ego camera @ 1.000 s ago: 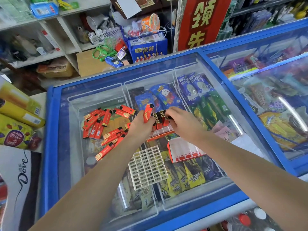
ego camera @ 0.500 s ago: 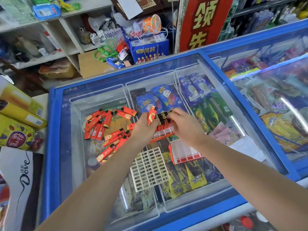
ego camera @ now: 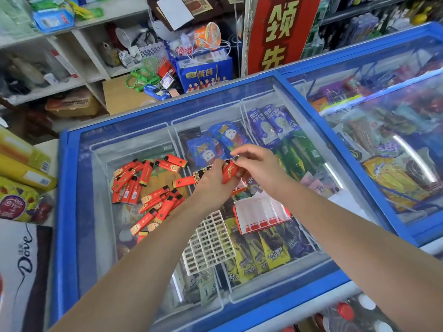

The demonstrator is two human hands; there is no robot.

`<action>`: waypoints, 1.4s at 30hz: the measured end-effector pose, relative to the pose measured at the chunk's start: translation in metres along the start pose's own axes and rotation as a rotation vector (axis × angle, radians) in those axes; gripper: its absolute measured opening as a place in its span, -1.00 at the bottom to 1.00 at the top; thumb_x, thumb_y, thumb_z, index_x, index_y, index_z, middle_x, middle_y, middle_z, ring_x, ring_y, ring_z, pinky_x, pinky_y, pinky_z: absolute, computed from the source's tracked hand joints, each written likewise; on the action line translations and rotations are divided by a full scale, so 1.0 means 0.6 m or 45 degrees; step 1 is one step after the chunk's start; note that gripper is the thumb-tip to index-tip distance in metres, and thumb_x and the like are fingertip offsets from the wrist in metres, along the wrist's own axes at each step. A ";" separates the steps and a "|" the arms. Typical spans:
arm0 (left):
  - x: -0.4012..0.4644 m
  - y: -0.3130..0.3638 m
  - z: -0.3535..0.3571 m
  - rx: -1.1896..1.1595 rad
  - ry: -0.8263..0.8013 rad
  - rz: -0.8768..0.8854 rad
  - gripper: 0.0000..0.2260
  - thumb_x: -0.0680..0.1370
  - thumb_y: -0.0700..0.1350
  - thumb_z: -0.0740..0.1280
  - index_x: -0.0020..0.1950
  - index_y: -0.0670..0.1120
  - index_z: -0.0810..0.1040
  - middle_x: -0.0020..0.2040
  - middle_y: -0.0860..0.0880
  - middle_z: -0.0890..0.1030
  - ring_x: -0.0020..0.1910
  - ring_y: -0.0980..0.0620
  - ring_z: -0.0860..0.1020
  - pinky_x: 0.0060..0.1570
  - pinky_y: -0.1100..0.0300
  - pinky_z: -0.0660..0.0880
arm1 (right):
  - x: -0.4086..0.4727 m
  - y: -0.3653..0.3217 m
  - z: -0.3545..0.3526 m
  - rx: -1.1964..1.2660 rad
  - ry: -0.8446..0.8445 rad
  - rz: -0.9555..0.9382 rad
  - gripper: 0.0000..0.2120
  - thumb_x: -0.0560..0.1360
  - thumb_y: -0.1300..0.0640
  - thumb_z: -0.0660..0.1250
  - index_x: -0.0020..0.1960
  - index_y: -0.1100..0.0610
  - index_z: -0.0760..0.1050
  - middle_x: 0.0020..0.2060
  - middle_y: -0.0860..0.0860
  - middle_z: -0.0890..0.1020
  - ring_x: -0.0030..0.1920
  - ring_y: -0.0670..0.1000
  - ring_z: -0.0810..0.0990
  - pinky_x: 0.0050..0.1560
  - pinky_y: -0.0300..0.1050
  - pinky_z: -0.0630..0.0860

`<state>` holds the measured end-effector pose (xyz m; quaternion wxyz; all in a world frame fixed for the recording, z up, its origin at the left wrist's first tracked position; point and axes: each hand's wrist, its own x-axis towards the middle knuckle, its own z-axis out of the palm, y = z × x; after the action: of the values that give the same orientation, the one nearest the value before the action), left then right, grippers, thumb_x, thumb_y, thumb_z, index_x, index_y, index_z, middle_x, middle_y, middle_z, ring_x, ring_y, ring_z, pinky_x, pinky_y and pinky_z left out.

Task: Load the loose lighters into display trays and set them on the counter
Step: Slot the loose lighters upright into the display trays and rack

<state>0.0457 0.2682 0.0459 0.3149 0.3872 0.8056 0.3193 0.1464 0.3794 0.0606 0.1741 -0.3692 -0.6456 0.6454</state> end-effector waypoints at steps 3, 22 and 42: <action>-0.001 0.000 -0.001 -0.031 0.028 -0.049 -0.71 0.59 0.06 0.39 0.15 -0.03 0.37 -0.18 0.10 0.50 -0.26 0.19 0.48 -0.35 0.22 0.30 | 0.002 0.003 -0.017 0.012 0.068 0.025 -0.84 0.51 0.36 0.35 0.09 0.25 0.53 -0.36 0.18 0.57 -0.43 0.01 0.58 -0.40 -0.19 0.50; -0.010 -0.042 -0.039 -0.024 0.259 0.016 -0.92 0.68 -0.09 0.24 0.07 -0.04 0.51 0.02 -0.05 0.52 -0.01 -0.02 0.56 -0.09 0.11 0.50 | 0.008 0.045 -0.026 -1.224 -0.155 -0.551 -0.81 0.58 0.30 0.29 0.16 0.23 0.58 0.08 0.11 0.57 -0.02 0.14 0.61 0.03 0.05 0.55; -0.039 -0.090 -0.070 0.635 0.253 0.392 -0.87 0.59 -0.10 0.39 0.12 -0.06 0.56 -0.10 -0.02 0.66 -0.09 -0.09 0.60 -0.12 0.06 0.51 | -0.001 0.070 -0.003 -1.490 0.009 -0.558 -0.79 0.48 0.33 0.34 0.10 0.19 0.52 -0.03 0.08 0.51 -0.26 0.04 0.49 -0.42 -0.20 0.30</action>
<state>0.0028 0.2108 0.0364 0.0777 0.5369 0.8178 0.1920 0.1583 0.3759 0.0207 0.0734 -0.2645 -0.9524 0.1328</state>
